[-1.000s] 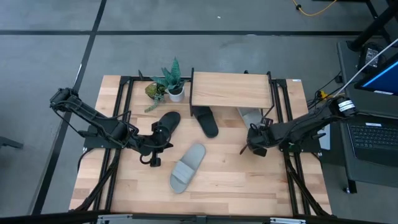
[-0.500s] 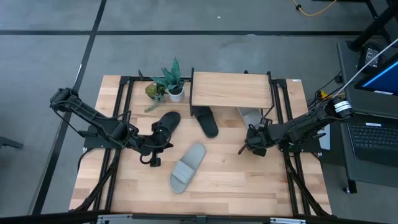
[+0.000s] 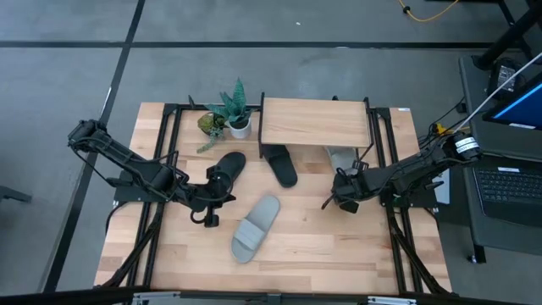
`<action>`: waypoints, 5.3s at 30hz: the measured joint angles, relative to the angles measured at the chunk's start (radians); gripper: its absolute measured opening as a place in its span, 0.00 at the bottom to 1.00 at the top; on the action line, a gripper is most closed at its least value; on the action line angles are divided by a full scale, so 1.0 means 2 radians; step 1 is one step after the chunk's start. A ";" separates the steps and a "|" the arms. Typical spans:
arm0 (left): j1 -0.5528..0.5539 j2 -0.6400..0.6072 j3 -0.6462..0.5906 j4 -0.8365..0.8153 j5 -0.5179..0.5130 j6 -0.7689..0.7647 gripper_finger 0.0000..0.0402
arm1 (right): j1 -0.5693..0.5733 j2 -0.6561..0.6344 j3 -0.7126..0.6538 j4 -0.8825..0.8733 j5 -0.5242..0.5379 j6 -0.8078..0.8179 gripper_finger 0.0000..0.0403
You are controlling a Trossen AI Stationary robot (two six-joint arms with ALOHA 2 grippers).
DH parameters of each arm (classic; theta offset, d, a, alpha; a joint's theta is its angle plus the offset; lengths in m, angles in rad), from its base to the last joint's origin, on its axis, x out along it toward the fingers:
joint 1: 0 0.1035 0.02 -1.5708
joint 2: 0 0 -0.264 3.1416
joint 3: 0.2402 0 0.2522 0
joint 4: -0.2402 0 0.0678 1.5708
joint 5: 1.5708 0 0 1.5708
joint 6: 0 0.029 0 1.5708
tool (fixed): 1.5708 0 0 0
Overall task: Pick and place slides into the shelf
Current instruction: Put the top gray slipper on the shelf
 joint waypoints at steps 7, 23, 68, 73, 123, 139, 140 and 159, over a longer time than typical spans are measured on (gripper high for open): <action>0.000 0.000 0.000 0.000 0.000 0.025 0.00 | 0.023 0.000 0.072 -0.014 -0.026 0.001 0.03; -0.021 0.000 0.000 0.000 0.000 0.026 0.00 | 0.162 0.000 0.232 -0.091 -0.044 0.131 0.03; -0.028 0.000 0.000 0.002 -0.005 0.026 0.00 | 0.119 0.000 0.388 -0.373 0.166 0.130 0.03; -0.028 0.000 0.000 0.002 -0.006 0.026 0.00 | 0.070 0.000 0.428 -0.372 0.153 0.087 0.03; -0.028 0.000 0.000 0.000 -0.021 0.026 0.00 | -0.082 0.054 0.561 -0.370 0.149 -0.106 0.03; -0.028 0.000 0.000 0.000 -0.021 0.026 0.00 | -0.049 -0.043 0.437 -0.371 0.174 0.017 0.02; -0.028 0.000 0.000 0.000 -0.021 0.026 0.00 | -0.055 -0.041 0.438 -0.370 0.171 0.000 0.02; -0.028 0.000 0.000 0.002 -0.021 0.026 0.00 | -0.132 -0.028 0.440 -0.368 0.100 -0.068 0.02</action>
